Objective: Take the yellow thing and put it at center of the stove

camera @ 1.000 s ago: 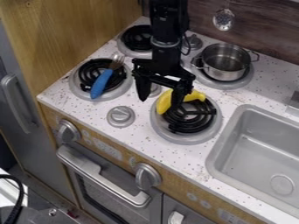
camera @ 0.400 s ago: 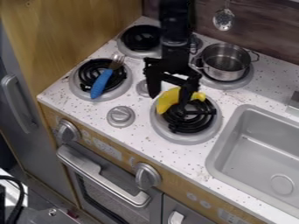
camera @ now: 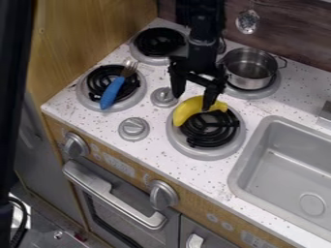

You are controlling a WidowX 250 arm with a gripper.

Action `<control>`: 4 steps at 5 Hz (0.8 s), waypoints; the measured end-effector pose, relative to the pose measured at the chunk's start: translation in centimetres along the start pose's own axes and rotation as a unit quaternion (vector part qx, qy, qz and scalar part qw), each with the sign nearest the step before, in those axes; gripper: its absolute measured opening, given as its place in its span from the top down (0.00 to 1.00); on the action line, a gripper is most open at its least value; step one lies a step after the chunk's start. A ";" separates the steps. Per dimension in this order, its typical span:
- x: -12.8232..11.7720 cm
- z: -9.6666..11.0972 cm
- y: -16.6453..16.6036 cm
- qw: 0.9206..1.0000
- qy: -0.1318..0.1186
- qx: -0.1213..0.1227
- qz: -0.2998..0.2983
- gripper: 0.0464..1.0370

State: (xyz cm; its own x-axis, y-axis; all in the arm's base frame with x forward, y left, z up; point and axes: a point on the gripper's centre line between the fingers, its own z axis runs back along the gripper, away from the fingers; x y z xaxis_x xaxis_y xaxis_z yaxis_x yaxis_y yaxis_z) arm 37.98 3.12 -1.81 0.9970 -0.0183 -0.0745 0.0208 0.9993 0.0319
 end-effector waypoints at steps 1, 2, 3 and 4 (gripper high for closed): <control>0.1 -1.3 0.2 1.000 0.022 0.006 0.002 0.04; -0.9 -2.7 0.5 0.999 0.039 0.004 0.009 0.08; -1.5 -3.3 0.2 0.999 0.029 -0.001 0.021 0.34; -1.5 -2.8 0.1 0.999 0.025 -0.003 0.025 0.47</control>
State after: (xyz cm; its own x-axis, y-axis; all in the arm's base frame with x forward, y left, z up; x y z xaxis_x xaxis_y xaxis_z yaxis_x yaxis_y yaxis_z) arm 36.28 3.35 -4.47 0.9920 0.0323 -0.1219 -0.0288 0.9991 0.0301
